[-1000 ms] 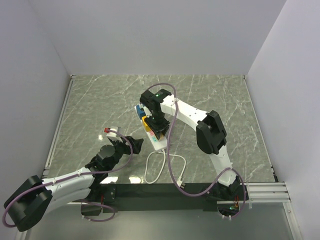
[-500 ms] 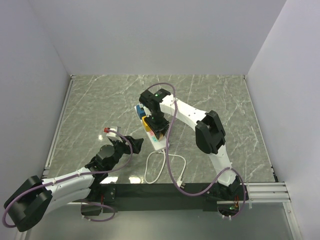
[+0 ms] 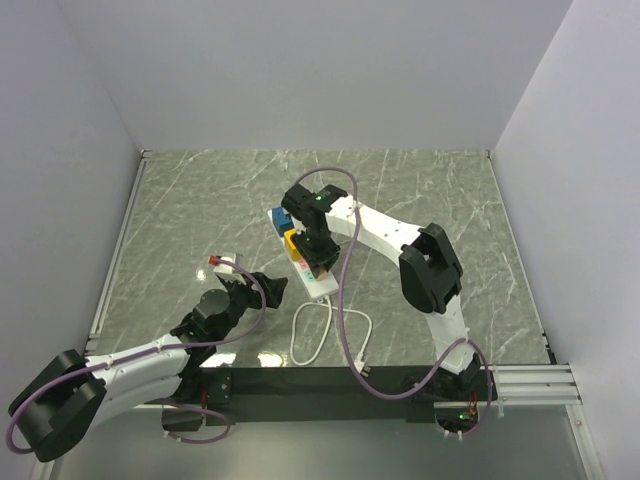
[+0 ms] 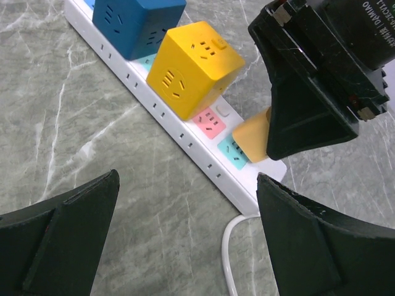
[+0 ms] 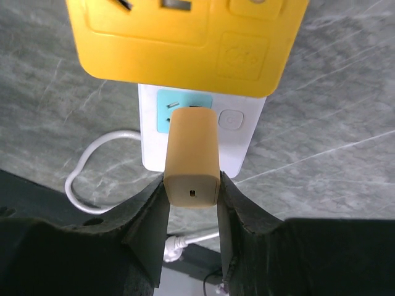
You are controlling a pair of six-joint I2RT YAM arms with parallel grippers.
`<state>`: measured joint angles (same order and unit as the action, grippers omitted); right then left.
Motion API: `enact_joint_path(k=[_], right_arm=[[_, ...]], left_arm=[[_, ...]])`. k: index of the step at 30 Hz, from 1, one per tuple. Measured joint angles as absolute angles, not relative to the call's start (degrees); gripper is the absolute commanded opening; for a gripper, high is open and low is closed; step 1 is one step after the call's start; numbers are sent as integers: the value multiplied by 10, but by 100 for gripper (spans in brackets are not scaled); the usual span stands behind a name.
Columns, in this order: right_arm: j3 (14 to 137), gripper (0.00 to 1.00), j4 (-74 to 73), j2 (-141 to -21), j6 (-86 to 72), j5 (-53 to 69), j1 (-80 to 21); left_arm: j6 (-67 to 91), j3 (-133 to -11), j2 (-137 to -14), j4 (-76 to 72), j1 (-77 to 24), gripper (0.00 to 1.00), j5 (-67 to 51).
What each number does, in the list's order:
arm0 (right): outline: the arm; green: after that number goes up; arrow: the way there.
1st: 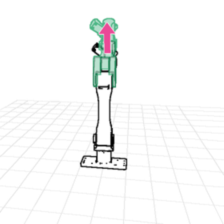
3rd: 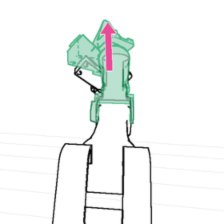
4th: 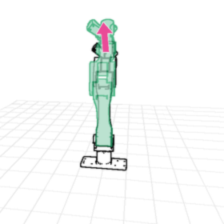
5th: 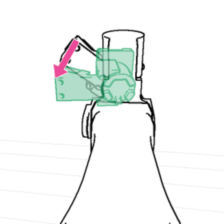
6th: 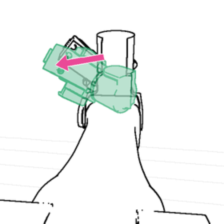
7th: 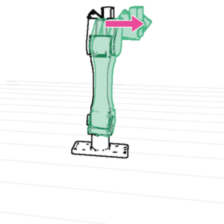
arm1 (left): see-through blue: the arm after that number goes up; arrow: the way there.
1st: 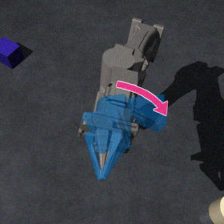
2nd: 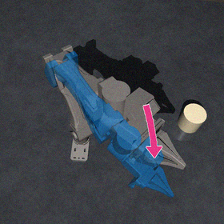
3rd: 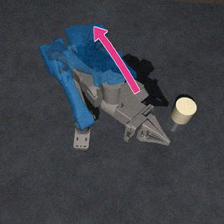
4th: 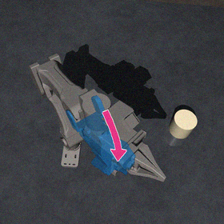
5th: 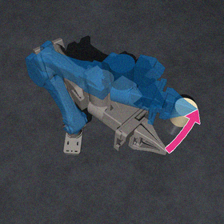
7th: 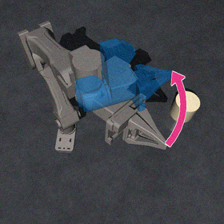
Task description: Insert the plug
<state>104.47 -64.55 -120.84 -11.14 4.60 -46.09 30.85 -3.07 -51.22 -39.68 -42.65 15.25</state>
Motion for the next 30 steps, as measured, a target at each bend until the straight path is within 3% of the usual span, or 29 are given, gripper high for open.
enact_joint_path(k=[30], right_arm=[[1049, 0, -573, -1228, -103, -15, -466]], left_arm=[[308, -30, -524, -397, -426, 99, 148]])
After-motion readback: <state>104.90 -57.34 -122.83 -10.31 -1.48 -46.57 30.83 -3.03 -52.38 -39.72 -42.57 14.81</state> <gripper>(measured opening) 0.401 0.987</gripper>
